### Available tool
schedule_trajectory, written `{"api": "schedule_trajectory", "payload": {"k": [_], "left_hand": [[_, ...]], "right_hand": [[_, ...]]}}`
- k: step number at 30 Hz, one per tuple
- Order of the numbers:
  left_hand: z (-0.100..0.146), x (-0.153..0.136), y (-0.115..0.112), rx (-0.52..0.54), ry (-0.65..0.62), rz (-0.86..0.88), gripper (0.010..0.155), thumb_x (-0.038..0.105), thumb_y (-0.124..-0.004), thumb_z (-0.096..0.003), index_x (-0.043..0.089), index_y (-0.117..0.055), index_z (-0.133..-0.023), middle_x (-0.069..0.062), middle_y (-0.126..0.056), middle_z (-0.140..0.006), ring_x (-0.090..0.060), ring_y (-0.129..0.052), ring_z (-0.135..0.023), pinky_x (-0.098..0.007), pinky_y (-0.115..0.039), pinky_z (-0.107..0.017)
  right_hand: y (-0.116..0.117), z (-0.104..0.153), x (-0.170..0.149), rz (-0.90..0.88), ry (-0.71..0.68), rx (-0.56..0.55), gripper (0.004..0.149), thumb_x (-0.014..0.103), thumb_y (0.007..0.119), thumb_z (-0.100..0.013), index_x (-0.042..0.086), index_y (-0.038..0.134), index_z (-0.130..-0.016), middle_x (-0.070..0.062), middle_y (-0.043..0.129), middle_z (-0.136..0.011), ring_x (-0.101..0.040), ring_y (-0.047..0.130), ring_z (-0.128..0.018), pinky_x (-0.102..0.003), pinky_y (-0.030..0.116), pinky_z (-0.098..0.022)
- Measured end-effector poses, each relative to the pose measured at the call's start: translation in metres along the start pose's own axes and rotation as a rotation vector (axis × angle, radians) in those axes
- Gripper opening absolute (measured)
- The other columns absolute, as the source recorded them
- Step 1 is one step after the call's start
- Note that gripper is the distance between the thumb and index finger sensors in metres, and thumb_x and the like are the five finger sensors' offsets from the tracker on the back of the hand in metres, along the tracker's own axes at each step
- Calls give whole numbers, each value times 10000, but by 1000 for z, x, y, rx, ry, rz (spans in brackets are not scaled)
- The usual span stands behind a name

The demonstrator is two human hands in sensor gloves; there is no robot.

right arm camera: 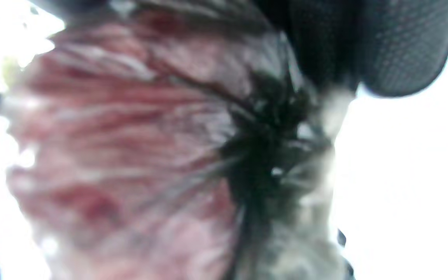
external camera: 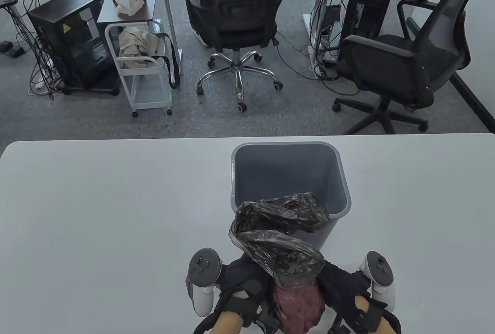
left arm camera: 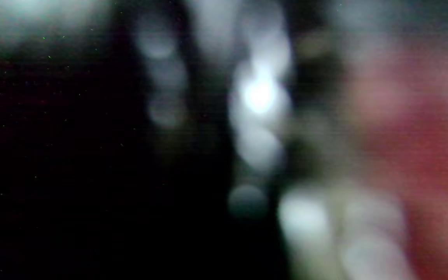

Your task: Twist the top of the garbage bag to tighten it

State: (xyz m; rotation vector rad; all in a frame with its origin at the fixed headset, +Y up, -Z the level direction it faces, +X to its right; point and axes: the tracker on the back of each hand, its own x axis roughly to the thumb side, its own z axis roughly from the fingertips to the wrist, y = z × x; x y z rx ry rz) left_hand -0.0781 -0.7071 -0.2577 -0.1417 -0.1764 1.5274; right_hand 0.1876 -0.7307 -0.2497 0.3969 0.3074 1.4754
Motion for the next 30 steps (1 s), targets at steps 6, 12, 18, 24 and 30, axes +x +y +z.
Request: {"api": "schedule_trajectory", "payload": {"k": [6, 12, 18, 24, 30], "left_hand": [[2, -7, -7, 35, 44, 21, 362, 437, -762, -513, 244, -816, -815, -53, -854, -901, -293, -999, -668, -445, -919, -299], [-4, -5, -10, -194, -4, 89, 365, 438, -749, -533, 263, -797, -849, -40, -745, -1002, -345, -826, -840, -591, -736, -549], [0, 1, -18, -170, -120, 13, 359, 427, -760, -511, 281, -827, -832, -30, -730, -1042, -368, -782, -915, -621, -705, -592], [2, -6, -15, -102, -49, -28, 358, 425, -775, -497, 256, -852, -803, -66, -869, -901, -303, -1020, -638, -466, -915, -310], [3, -17, 1, 6, 64, -88, 359, 437, -758, -506, 256, -830, -808, -60, -862, -890, -257, -1057, -537, -419, -925, -250]], "right_hand": [[22, 4, 17, 140, -75, 239, 1135, 708, 825, -372, 172, 60, -1018, -267, 59, -1013, -671, 317, -877, -850, 415, -496], [3, 2, 8, -71, -19, 0, 923, 567, 782, -438, 105, 219, -1006, -324, 440, -954, -505, 912, -547, -483, 891, -321], [0, 4, -14, -303, 146, 15, 816, 551, 683, -481, 27, 324, -993, -343, 698, -824, -421, 1052, -304, -356, 974, -113], [4, 3, -21, -305, 262, 143, 808, 579, 616, -490, 2, 354, -992, -363, 699, -814, -437, 1045, -341, -393, 962, -142], [3, 5, 0, -13, 23, 132, 1035, 787, 674, -418, 84, 232, -1035, -314, 349, -998, -645, 553, -802, -757, 601, -466]]}}
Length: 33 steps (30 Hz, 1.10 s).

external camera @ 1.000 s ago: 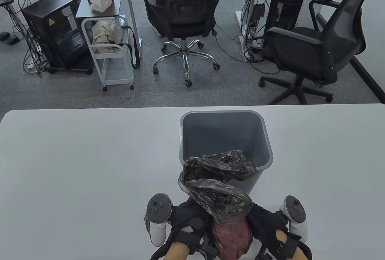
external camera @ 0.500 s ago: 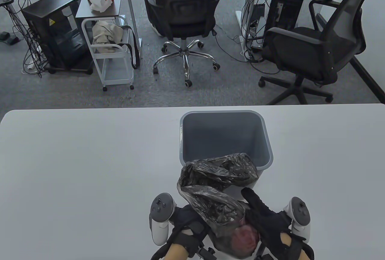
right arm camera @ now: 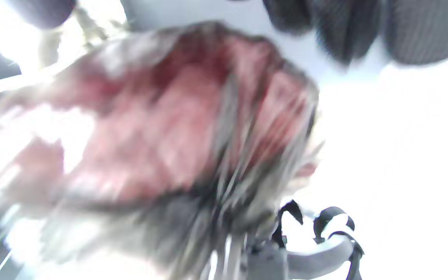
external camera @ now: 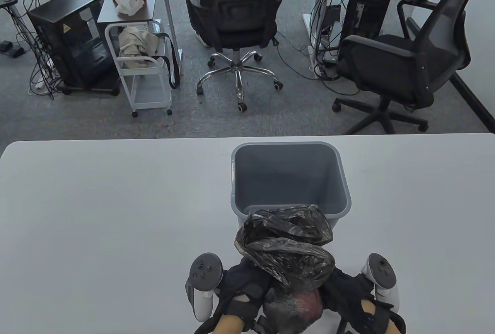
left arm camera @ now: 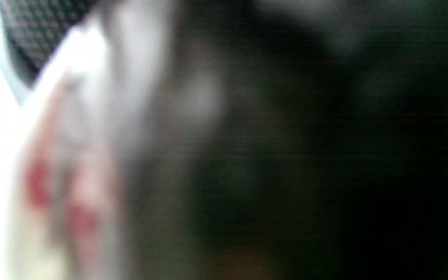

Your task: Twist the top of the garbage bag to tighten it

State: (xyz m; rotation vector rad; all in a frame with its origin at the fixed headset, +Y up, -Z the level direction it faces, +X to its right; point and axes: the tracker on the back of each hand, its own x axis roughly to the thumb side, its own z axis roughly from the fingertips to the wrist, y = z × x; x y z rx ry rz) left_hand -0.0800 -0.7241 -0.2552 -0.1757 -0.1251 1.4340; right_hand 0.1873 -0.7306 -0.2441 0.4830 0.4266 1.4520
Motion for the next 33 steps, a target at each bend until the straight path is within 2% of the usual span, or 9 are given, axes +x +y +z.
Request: {"api": "schedule_trajectory", "payload": {"k": [3, 7, 10, 14, 21, 26, 28, 31, 33], "left_hand": [[1, -2, -1, 30, 20, 13, 363, 438, -755, -504, 254, -824, -809, -62, -858, -891, -255, -1057, -534, -417, -924, -247], [0, -2, -4, -20, -6, 25, 362, 453, -748, -510, 271, -820, -815, -46, -852, -905, -265, -1042, -557, -420, -912, -274], [-3, 0, -9, -178, -34, 177, 360, 442, -745, -531, 278, -801, -847, -48, -737, -1014, -330, -856, -804, -594, -744, -533], [-4, 1, -11, -154, -50, 101, 361, 444, -758, -512, 268, -828, -819, -52, -832, -932, -287, -997, -603, -469, -883, -342], [2, -1, 2, 32, 26, -46, 361, 445, -762, -503, 252, -833, -800, -59, -859, -885, -196, -1062, -435, -377, -921, -208], [4, -2, 3, 76, 45, 16, 362, 448, -756, -504, 254, -829, -801, -58, -856, -887, -187, -1064, -430, -368, -924, -201], [3, -2, 0, 14, 32, 62, 364, 458, -748, -511, 266, -818, -813, -45, -843, -904, -203, -1035, -491, -395, -909, -264], [-1, 0, -4, -151, 22, 179, 364, 451, -746, -524, 264, -813, -829, -50, -677, -1045, -343, -788, -845, -661, -654, -569], [-1, 1, -5, -174, 0, 208, 364, 450, -743, -536, 260, -806, -840, -54, -636, -1080, -367, -745, -914, -666, -639, -597]], "right_hand": [[9, -1, 7, 11, -37, 108, 1095, 736, 762, -402, 112, 106, -1019, -290, 160, -1014, -674, 381, -851, -815, 463, -497], [2, -2, 2, -7, 2, -27, 932, 594, 717, -469, 72, 150, -994, -328, 353, -970, -579, 772, -695, -581, 799, -440], [-9, 2, -4, -59, 76, -180, 813, 504, 710, -470, 43, 287, -988, -317, 585, -903, -489, 975, -488, -462, 926, -267], [-9, 3, -6, -58, 84, -170, 734, 469, 670, -480, 17, 378, -978, -298, 726, -833, -432, 1053, -357, -387, 972, -154], [-5, 8, 5, 64, 33, -169, 877, 670, 621, -458, 42, 362, -1011, -326, 559, -923, -597, 751, -692, -652, 737, -429], [9, 3, 13, 171, -23, 24, 1068, 752, 728, -406, 96, 155, -1023, -293, 264, -1015, -659, 466, -831, -776, 516, -504], [7, 3, 11, 163, -47, -56, 1002, 673, 723, -438, 63, 163, -1002, -317, 337, -984, -575, 707, -757, -672, 679, -488], [-1, 5, 5, -6, -10, -211, 910, 612, 702, -443, 23, 267, -983, -332, 575, -902, -531, 945, -512, -548, 872, -312], [-4, 4, 2, -56, -3, -196, 879, 602, 675, -457, 7, 295, -981, -335, 638, -869, -498, 996, -443, -509, 912, -254]]}}
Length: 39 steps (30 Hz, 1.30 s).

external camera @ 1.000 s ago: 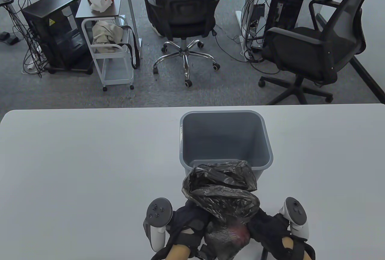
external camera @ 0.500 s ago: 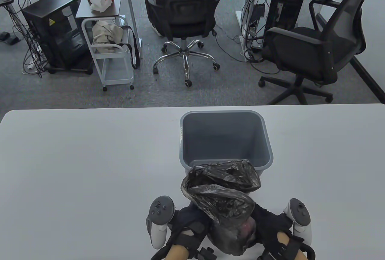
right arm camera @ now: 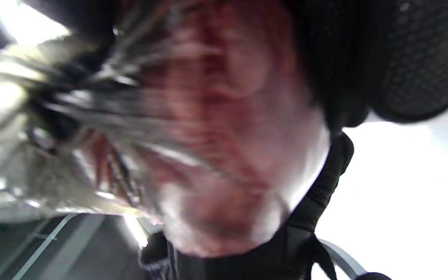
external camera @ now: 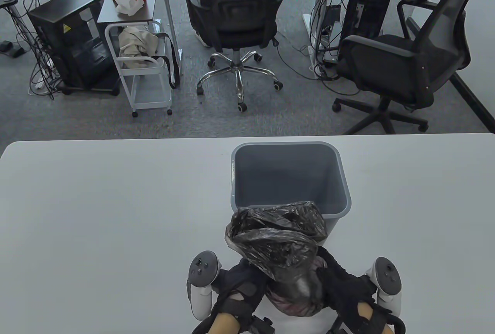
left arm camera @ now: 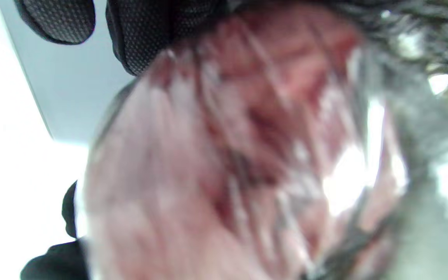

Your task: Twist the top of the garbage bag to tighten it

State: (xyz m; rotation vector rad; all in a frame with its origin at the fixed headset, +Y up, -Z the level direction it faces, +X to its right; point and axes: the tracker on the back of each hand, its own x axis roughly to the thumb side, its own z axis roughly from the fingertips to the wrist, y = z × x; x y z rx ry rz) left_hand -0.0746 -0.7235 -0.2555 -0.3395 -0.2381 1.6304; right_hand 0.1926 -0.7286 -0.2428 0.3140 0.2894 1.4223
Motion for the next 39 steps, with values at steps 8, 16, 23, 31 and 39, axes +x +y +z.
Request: {"api": "schedule_trajectory", "payload": {"k": [8, 16, 23, 31, 39], "left_hand": [[5, 0, 7, 177, 10, -149, 368, 457, -750, -512, 242, -830, -801, -64, -826, -934, -290, -1032, -621, -441, -923, -292], [3, -2, 7, 133, -21, -50, 375, 487, -726, -525, 281, -801, -830, -46, -805, -955, -293, -999, -655, -458, -894, -354], [3, 3, 0, 130, -91, -62, 382, 493, -718, -530, 282, -799, -838, -44, -815, -957, -278, -1013, -666, -486, -895, -373], [8, -2, 13, 269, -5, -84, 382, 482, -719, -524, 259, -802, -824, -56, -836, -915, -230, -1072, -532, -422, -929, -261], [1, -4, -2, 37, -45, -23, 578, 618, -666, -521, 280, -782, -975, -70, -748, -1017, -321, -905, -773, -477, -857, -390]], "right_hand": [[3, -1, -5, 78, 17, 52, 940, 691, 636, -453, 11, 274, -991, -323, 609, -895, -508, 934, -556, -551, 859, -337], [4, -4, 4, 73, -117, 29, 941, 570, 732, -456, 24, 172, -979, -321, 429, -954, -532, 826, -665, -604, 761, -455], [1, -1, -5, -24, 21, -5, 810, 509, 661, -480, -22, 289, -964, -335, 686, -830, -456, 1029, -413, -514, 915, -255], [10, -3, 7, 148, -120, 134, 1055, 695, 745, -425, 81, 112, -1004, -314, 193, -992, -620, 492, -837, -747, 529, -515], [-2, 1, 3, 74, -44, -55, 881, 572, 720, -451, 17, 290, -984, -347, 559, -896, -492, 948, -503, -490, 887, -295]]}}
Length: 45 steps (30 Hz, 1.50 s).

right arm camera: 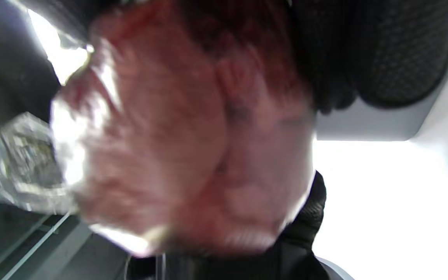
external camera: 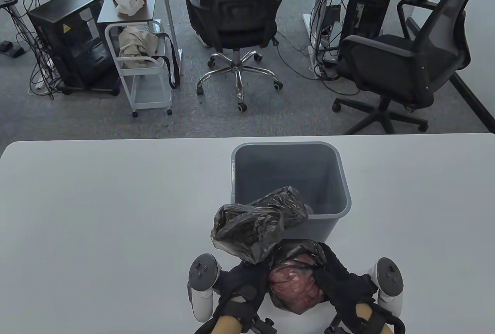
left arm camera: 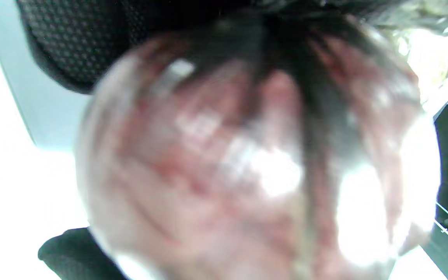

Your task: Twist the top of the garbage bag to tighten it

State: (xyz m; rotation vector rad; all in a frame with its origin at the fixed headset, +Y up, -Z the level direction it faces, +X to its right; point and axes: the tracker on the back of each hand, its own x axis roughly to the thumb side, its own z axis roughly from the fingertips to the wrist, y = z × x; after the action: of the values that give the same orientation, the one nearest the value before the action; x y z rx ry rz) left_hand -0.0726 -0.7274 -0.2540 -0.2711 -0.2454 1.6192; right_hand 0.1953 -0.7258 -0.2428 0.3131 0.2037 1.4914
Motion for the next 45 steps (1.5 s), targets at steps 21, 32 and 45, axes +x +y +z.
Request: {"api": "schedule_trajectory", "payload": {"k": [21, 32, 45], "left_hand": [[5, 4, 6, 100, 11, -37, 572, 616, -676, -520, 245, -881, -904, -100, -901, -884, -312, -1046, -523, -433, -911, -262], [2, 7, 7, 58, 26, -145, 518, 554, -698, -529, 261, -884, -913, -102, -926, -852, -285, -1070, -446, -415, -922, -234], [6, 8, 10, 72, 59, -164, 577, 602, -659, -534, 303, -789, -1010, -110, -914, -839, -279, -1040, -457, -442, -897, -266]], "right_hand": [[16, 0, 4, 222, -38, 220, 1036, 688, 715, -436, 74, 87, -986, -324, 245, -984, -596, 614, -797, -691, 635, -504], [4, 1, -5, 68, 44, 73, 905, 655, 635, -461, 20, 268, -991, -344, 548, -910, -559, 882, -573, -575, 833, -340], [8, -1, 0, 75, -33, 100, 1001, 655, 697, -446, 22, 108, -951, -349, 429, -938, -529, 869, -602, -561, 817, -387]]}}
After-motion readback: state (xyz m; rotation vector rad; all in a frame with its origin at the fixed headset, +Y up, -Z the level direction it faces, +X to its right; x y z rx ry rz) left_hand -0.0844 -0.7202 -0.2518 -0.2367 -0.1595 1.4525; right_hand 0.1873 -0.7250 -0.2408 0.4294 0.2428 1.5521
